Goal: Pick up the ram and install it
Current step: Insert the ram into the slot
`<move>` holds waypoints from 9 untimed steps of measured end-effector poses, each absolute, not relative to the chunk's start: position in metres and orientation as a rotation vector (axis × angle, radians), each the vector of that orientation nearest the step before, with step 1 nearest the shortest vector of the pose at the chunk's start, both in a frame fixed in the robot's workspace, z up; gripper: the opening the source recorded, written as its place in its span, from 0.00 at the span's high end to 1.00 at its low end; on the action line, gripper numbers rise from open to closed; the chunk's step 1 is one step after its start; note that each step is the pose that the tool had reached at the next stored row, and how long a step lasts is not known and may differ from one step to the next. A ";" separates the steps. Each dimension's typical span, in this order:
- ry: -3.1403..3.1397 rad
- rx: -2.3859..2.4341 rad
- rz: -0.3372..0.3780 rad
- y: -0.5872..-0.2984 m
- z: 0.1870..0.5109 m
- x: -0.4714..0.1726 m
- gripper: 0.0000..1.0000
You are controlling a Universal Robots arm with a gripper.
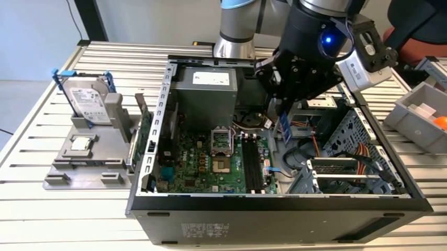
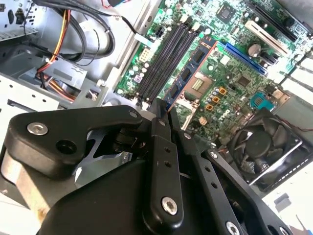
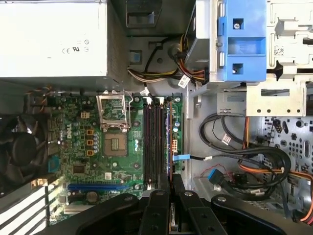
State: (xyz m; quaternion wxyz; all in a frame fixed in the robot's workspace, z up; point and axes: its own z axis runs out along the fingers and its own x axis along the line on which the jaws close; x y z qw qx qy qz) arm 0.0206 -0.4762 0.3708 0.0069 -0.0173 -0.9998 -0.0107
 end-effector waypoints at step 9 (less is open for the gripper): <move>-3.127 -0.054 -0.033 -0.476 0.363 0.021 1.00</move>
